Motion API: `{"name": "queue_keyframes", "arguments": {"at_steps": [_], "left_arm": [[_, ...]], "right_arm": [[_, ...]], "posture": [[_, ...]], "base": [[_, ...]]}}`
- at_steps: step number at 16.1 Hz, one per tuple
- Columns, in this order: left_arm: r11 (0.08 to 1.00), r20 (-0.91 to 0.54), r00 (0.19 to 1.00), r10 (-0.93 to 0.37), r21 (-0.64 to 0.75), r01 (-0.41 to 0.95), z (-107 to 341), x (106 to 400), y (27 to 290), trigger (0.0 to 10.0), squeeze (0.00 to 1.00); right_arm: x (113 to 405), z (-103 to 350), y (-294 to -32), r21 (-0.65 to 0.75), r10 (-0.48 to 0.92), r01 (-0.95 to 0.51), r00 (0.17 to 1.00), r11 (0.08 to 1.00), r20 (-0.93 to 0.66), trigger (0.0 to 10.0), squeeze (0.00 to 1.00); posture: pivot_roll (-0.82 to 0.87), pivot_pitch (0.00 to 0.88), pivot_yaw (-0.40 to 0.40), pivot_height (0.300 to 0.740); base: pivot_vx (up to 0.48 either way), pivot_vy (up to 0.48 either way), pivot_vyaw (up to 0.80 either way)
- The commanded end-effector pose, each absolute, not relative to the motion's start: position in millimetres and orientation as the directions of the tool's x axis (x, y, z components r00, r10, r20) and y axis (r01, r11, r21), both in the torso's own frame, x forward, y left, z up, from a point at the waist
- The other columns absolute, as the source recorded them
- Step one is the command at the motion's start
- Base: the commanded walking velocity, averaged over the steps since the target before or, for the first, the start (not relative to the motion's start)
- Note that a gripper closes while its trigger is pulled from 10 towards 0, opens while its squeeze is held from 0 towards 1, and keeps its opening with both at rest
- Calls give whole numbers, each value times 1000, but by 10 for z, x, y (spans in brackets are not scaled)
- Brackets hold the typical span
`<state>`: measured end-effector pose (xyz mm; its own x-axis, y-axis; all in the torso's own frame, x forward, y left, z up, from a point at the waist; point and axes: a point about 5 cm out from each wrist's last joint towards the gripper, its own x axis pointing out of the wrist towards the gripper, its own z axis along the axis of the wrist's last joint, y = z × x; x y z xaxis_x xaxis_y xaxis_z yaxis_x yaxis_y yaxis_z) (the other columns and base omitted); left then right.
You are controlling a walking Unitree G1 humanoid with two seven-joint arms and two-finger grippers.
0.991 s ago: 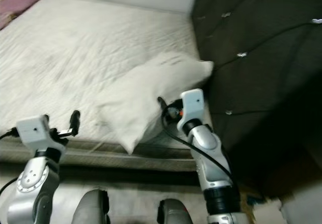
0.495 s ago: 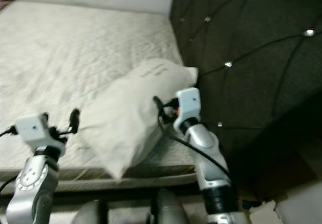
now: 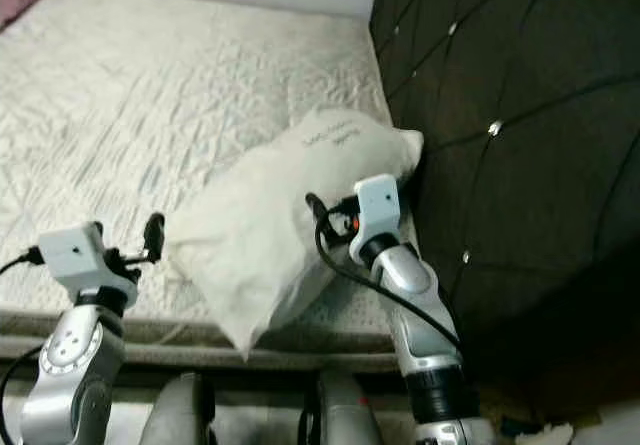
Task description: Clean up the room
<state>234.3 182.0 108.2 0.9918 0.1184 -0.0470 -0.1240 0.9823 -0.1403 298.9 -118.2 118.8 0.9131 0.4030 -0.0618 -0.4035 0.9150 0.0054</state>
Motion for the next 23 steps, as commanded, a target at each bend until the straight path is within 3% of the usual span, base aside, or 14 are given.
{"name": "queue_keyframes", "arguments": {"at_steps": [1, 6, 10, 12, 16, 19, 23], "left_arm": [[983, -65, 989, 134, -120, -142, 1063, 2334, 1817, 10000, 0], [972, -76, 975, 210, -90, -216, 1062, 2338, 1896, 10000, 0], [951, -121, 947, 298, -46, -305, 1028, 2310, 1980, 10000, 0], [947, -128, 942, 310, -47, -318, 1038, 2294, 1988, 10000, 0], [944, -161, 934, 319, -38, -329, 1006, 2191, 1981, 10000, 0], [942, -176, 929, 324, -34, -335, 1007, 2130, 1988, 10000, 0], [939, -185, 925, 331, -30, -342, 1039, 2077, 1992, 10000, 0]], "right_arm": [[2981, 1124, -1176, 17, 426, -427, 899, 904, -105, 10000, 0], [2999, 980, -1035, 38, 547, -552, 809, 833, -216, 10000, 0], [2906, 893, -880, 40, 698, -721, 652, 691, -296, 10000, 0], [2884, 864, -830, 37, 723, -754, 614, 656, -316, 10000, 0], [2974, 828, -735, 25, 691, -730, 634, 683, -346, 10000, 0], [3063, 876, -663, 36, 653, -676, 694, 736, -303, 10000, 0], [3018, 828, -576, 88, 653, -662, 693, 744, -307, 10000, 0]], "posture": [[-46, 33, -102, 605], [-42, 43, -104, 595], [-42, 46, -104, 595], [-35, 48, -104, 595], [-9, 59, -105, 595], [11, 74, -105, 595], [29, 95, -102, 566]], "base": [[0, 0, 0], [0, 0, 0], [0, 0, 0], [0, 0, 0], [0, 0, 200], [0, 0, 0], [0, 0, 0]]}}
